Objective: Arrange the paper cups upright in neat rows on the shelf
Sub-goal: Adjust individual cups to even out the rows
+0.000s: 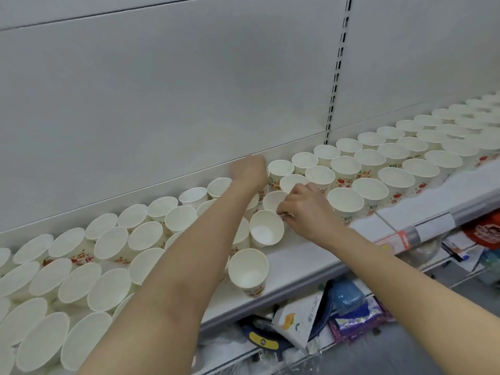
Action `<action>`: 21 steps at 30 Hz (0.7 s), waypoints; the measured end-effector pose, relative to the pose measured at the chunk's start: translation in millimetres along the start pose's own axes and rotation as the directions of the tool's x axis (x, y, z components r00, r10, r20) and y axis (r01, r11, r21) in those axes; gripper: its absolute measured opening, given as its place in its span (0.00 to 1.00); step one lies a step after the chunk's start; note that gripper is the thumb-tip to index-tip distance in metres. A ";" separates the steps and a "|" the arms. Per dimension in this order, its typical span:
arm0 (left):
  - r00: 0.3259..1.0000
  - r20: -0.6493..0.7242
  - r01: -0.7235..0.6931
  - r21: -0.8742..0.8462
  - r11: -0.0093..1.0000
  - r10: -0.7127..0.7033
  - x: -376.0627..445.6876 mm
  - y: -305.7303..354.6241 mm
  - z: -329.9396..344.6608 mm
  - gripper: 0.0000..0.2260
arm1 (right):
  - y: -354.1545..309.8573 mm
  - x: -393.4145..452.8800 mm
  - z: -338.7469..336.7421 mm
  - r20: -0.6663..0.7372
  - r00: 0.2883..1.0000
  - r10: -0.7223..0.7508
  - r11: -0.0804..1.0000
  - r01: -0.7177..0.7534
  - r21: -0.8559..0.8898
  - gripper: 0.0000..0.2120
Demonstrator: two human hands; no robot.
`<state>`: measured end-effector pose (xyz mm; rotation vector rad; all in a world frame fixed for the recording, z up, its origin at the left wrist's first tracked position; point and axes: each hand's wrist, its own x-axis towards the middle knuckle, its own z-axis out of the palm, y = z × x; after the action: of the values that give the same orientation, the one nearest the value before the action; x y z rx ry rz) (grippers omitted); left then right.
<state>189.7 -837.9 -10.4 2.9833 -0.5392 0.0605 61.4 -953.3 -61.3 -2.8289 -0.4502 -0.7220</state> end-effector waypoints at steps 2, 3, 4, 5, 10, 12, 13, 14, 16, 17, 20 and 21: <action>1.000 0.006 -0.008 -0.033 0.999 0.008 -0.2 -2.1 -1.8 0.06 | 0.2 -0.8 0.5 -0.020 1.000 0.009 1.000 -0.009 -0.001 0.06; 1.000 0.018 -0.012 -0.048 0.999 0.013 -0.2 -4.7 -3.7 0.09 | 0.6 -0.5 -0.1 -0.027 1.000 0.010 1.000 -0.010 -0.003 0.06; 0.999 0.032 -0.020 -0.066 0.998 0.022 0.2 -8.2 -5.4 0.10 | 0.8 -0.2 -1.0 -0.028 1.000 0.009 1.000 -0.009 -0.004 0.05; 0.998 0.048 -0.033 -0.082 0.996 0.037 0.7 -12.3 -7.3 0.11 | 0.9 0.1 -1.9 -0.027 1.000 0.003 1.000 -0.003 -0.006 0.05; 0.988 0.115 -0.099 -0.075 0.992 0.107 -1.2 -26.9 -13.8 0.10 | 0.3 6.4 -5.2 -0.018 0.999 -0.033 0.999 0.033 0.015 0.05; 0.989 0.101 -0.103 -0.062 0.993 0.109 -2.7 -25.5 -12.3 0.07 | 0.6 10.1 -6.2 -0.008 0.999 -0.032 0.999 0.032 0.024 0.05; 0.991 0.085 -0.101 -0.064 0.993 0.107 -3.6 -24.3 -10.6 0.06 | 0.4 11.7 -5.8 -0.001 0.999 -0.034 0.999 0.034 0.025 0.06; 0.992 0.065 -0.100 -0.071 0.993 0.104 -4.4 -23.5 -8.3 0.05 | 0.5 13.0 -5.1 0.010 0.999 -0.037 0.999 0.036 0.026 0.06; 0.995 0.026 -0.095 -0.095 0.991 0.097 -7.2 -22.2 -4.5 0.05 | 1.8 14.9 -2.3 0.041 0.999 -0.027 0.999 0.025 0.034 0.07; 0.996 0.007 -0.091 -0.114 0.989 0.093 -9.2 -22.3 -3.8 0.05 | 2.8 15.8 -1.3 0.050 0.999 -0.022 0.999 0.020 0.038 0.07; 0.997 -0.033 -0.071 -0.173 0.982 0.067 -15.2 -28.0 -11.2 0.06 | 5.8 21.8 -3.0 0.061 0.997 -0.038 0.999 0.036 0.031 0.07; 0.997 -0.041 -0.069 -0.183 0.981 0.062 -17.6 -32.2 -16.1 0.06 | 6.8 24.8 -4.4 0.060 0.997 -0.048 0.998 0.046 0.034 0.07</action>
<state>184.2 -800.0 1.4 2.7794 -0.6035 0.0642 82.5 -954.7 -46.0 -2.8249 -0.5353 -0.6335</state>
